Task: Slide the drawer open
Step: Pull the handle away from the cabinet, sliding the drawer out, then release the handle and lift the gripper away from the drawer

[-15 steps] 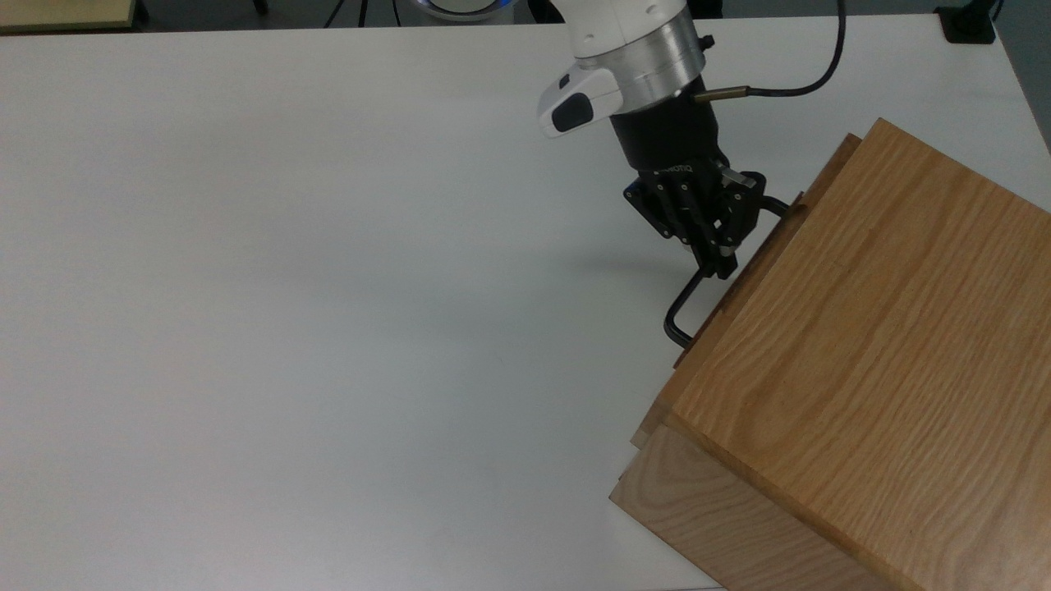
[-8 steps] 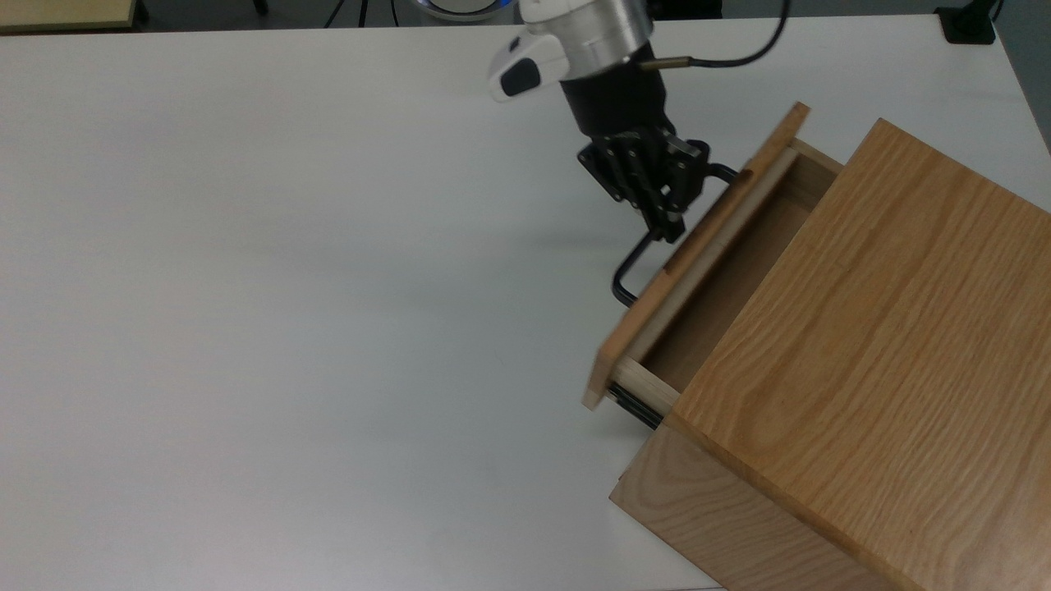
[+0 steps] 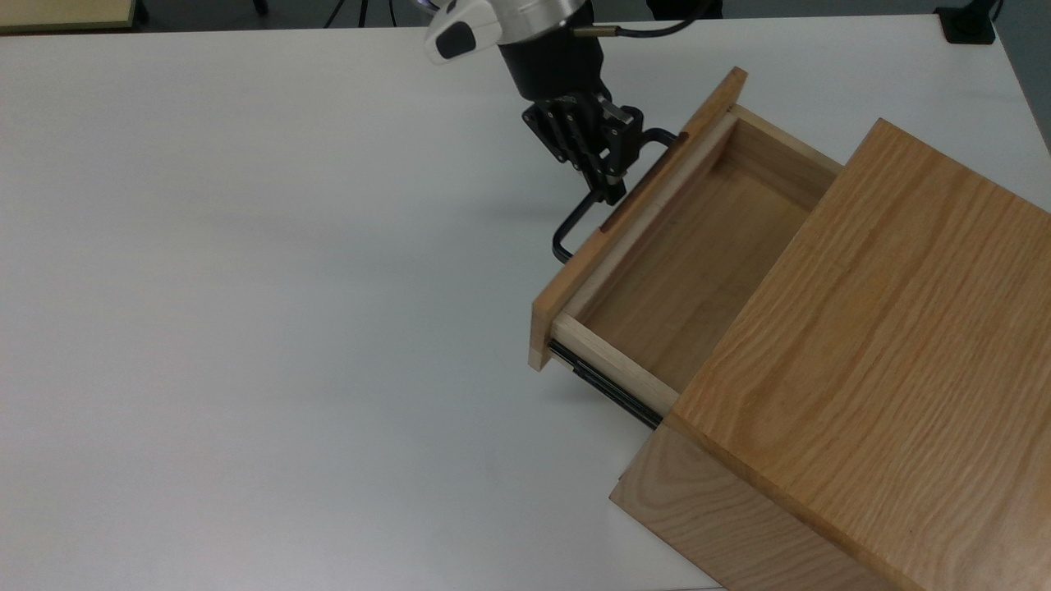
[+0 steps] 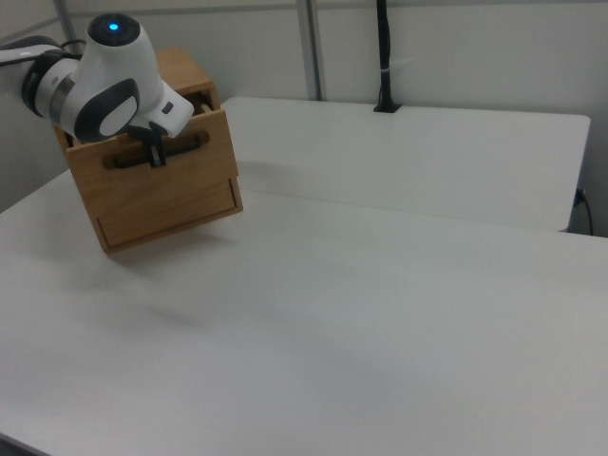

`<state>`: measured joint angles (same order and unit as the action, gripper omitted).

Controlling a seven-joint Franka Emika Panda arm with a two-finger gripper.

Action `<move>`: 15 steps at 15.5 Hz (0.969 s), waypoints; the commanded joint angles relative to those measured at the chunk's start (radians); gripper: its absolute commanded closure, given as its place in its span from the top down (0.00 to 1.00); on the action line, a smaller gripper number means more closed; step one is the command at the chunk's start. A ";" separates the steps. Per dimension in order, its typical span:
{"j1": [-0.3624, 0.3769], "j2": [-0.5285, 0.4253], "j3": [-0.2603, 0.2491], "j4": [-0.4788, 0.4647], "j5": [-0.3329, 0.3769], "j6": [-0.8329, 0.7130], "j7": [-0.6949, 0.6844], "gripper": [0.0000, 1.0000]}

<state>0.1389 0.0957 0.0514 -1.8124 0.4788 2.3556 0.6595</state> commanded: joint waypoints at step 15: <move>-0.136 -0.126 -0.004 0.031 0.000 -0.341 0.003 1.00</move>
<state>0.0398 0.0080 0.0503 -1.8043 0.4790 2.1231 0.6677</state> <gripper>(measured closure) 0.163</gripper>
